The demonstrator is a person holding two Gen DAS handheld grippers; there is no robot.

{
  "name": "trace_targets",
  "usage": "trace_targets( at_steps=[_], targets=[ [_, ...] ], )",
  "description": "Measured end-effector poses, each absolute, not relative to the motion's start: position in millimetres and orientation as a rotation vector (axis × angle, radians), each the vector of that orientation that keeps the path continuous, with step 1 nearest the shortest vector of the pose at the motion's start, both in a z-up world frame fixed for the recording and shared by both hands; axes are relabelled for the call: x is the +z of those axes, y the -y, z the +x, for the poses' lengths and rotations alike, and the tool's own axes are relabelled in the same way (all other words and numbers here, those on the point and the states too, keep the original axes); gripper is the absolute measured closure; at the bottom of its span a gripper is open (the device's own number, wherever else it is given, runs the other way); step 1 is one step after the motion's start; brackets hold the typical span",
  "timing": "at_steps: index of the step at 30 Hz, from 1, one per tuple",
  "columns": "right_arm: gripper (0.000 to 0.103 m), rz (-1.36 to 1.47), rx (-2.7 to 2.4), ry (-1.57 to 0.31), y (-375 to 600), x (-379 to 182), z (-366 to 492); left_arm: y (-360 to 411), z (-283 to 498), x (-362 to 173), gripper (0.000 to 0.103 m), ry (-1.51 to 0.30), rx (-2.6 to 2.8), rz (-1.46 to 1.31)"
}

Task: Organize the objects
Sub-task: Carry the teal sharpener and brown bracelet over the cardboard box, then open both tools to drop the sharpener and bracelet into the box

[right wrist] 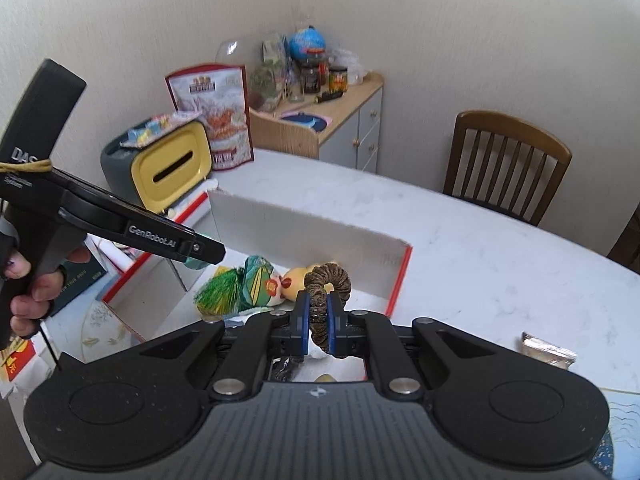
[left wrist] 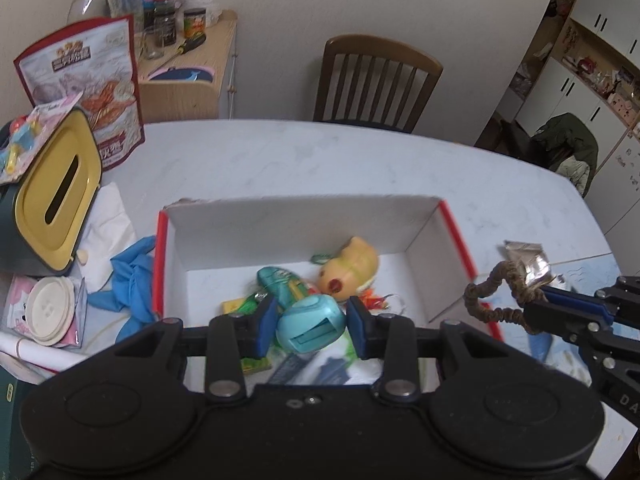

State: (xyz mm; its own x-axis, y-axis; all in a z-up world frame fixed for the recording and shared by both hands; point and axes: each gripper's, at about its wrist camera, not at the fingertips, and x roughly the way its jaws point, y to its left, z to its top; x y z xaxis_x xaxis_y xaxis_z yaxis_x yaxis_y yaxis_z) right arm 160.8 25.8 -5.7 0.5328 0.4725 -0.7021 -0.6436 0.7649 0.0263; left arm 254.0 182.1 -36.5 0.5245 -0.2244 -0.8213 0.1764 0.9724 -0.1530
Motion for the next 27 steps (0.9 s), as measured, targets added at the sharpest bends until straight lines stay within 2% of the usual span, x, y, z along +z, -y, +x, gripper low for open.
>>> trace_targets(
  at_steps=[27],
  targets=[
    [0.094, -0.389, 0.648, -0.970, -82, -106, 176, -180, 275, -112, 0.067, -1.152, -0.333, 0.029]
  ],
)
